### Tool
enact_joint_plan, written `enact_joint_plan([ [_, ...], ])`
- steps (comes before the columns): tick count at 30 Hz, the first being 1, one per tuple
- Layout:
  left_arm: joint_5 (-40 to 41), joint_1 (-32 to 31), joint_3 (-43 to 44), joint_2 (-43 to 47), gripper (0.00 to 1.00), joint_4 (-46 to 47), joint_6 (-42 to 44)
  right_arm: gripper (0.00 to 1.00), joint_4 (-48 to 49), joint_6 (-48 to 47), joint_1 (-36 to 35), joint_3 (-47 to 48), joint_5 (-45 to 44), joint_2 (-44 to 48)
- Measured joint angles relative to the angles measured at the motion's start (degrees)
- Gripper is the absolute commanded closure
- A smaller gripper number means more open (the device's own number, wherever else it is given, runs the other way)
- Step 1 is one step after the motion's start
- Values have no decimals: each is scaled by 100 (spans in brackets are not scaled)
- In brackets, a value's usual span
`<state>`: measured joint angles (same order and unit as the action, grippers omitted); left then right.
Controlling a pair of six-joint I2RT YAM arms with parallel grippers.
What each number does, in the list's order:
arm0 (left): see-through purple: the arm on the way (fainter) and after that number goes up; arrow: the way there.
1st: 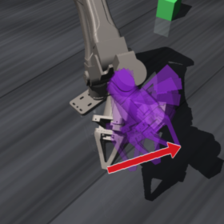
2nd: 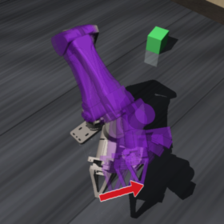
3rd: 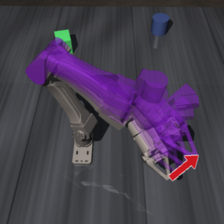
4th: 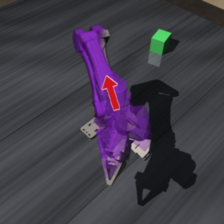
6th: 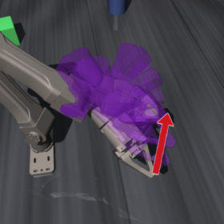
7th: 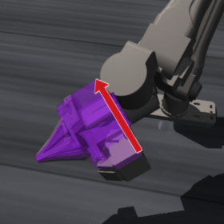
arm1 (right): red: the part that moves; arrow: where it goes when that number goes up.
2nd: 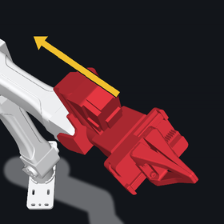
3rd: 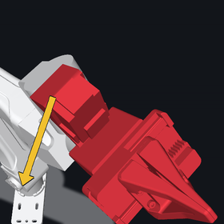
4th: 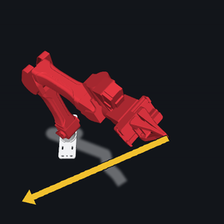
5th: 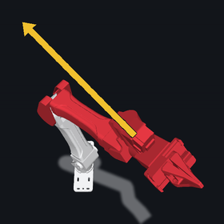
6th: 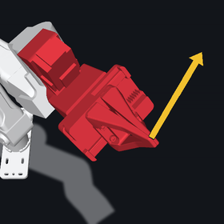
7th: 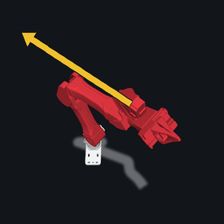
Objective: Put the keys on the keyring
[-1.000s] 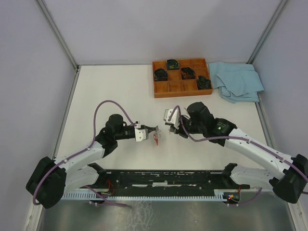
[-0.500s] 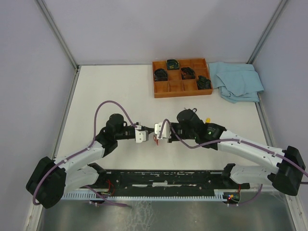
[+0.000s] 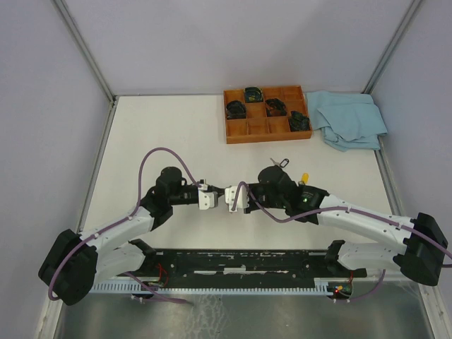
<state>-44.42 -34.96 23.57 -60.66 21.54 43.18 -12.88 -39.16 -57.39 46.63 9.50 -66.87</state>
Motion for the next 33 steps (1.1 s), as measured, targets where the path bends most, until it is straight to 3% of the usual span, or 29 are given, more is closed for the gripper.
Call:
enact_joint_plan([
  [33, -181, -4, 0, -57, 97, 90, -2, 99, 313, -234, -291, -125, -610, -146],
])
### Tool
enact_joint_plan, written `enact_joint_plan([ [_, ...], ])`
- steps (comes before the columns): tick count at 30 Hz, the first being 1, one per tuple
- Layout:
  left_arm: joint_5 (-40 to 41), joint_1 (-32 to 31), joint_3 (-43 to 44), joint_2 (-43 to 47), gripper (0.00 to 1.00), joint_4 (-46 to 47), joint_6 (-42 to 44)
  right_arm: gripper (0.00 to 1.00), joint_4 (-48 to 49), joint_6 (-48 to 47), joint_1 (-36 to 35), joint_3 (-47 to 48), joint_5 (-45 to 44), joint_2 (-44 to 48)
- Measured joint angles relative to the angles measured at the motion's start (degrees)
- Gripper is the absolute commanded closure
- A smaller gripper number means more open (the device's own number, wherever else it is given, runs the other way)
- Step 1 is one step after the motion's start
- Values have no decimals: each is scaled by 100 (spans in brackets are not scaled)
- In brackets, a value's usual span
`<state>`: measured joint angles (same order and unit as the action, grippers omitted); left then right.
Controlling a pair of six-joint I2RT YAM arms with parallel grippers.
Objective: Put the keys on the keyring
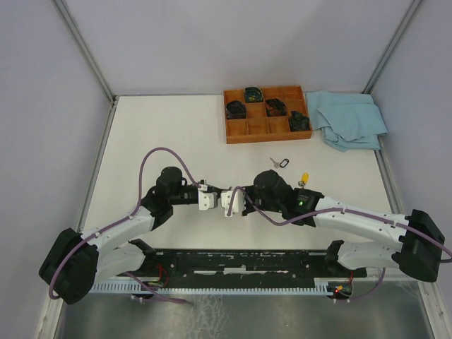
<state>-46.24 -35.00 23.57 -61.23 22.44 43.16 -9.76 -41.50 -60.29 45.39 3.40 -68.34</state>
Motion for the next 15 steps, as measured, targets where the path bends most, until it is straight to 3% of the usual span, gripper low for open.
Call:
enact_joint_plan([
  [15, 17, 0, 0, -13, 97, 20, 0, 99, 7, -37, -11, 0, -105, 81],
])
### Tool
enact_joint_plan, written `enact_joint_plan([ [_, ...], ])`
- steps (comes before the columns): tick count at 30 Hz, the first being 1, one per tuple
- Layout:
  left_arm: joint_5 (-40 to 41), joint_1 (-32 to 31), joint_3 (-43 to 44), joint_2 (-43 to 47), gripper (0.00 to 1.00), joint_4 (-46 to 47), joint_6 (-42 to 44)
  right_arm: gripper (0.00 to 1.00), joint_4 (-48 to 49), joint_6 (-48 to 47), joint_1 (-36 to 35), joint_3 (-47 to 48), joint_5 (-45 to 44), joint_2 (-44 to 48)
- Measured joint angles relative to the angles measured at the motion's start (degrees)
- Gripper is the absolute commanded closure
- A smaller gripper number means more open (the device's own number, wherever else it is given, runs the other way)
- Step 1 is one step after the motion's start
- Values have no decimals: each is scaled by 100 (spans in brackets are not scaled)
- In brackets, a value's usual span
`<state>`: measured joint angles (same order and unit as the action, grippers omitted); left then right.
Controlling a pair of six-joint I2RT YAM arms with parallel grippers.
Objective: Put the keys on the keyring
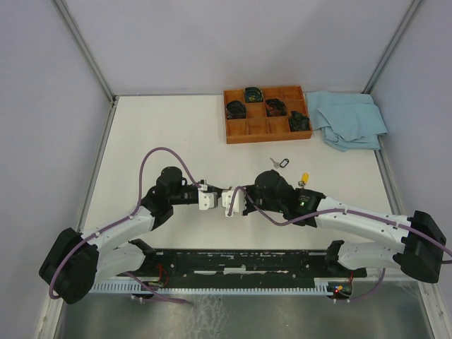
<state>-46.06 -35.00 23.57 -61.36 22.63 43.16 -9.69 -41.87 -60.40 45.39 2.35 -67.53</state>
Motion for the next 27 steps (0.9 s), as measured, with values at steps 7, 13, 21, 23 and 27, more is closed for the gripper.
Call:
enact_joint_plan([
  [7, 2, 0, 0, -11, 97, 13, -2, 99, 0, 2, -13, 0, -7, 2],
  [13, 7, 0, 0, -31, 97, 17, -2, 99, 0, 2, -15, 0, -9, 13],
  [21, 7, 0, 0, -52, 97, 17, -2, 99, 0, 2, -22, 0, -109, 55],
  [23, 7, 0, 0, -52, 97, 20, -2, 99, 0, 2, -26, 0, -114, 55],
  [27, 4, 0, 0, -52, 97, 20, -2, 99, 0, 4, -26, 0, -111, 55],
])
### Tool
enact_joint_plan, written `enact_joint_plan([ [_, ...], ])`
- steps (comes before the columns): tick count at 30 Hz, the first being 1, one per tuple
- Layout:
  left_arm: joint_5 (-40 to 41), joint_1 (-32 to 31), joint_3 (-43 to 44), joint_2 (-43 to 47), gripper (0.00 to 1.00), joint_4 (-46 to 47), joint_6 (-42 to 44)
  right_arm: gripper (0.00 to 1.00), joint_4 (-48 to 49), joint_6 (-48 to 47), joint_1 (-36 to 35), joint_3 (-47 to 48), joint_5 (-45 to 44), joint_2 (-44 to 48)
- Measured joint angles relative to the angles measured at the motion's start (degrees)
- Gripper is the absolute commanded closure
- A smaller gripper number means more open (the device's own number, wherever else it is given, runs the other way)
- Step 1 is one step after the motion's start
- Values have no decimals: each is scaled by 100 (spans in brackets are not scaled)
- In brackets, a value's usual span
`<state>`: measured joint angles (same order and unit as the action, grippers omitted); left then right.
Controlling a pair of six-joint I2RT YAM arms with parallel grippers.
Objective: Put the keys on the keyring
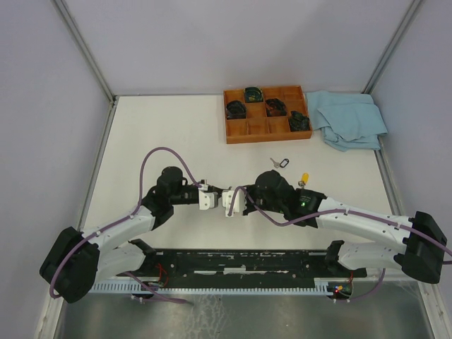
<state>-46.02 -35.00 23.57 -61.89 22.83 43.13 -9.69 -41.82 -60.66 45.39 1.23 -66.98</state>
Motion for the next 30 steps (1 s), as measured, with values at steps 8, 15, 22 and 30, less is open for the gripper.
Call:
enact_joint_plan([
  [8, -20, 0, 0, 0, 97, 7, 0, 99, 0, 0, 0, 0, 0, -13],
  [15, -46, 0, 0, 0, 97, 50, 0, 99, 0, 0, 0, 0, 0, -22],
  [22, -63, 0, 0, 0, 97, 48, -2, 99, 0, 4, 0, 0, 2, -26],
  [30, -81, 0, 0, -2, 97, 66, -4, 99, 0, 15, 0, 0, 26, -74],
])
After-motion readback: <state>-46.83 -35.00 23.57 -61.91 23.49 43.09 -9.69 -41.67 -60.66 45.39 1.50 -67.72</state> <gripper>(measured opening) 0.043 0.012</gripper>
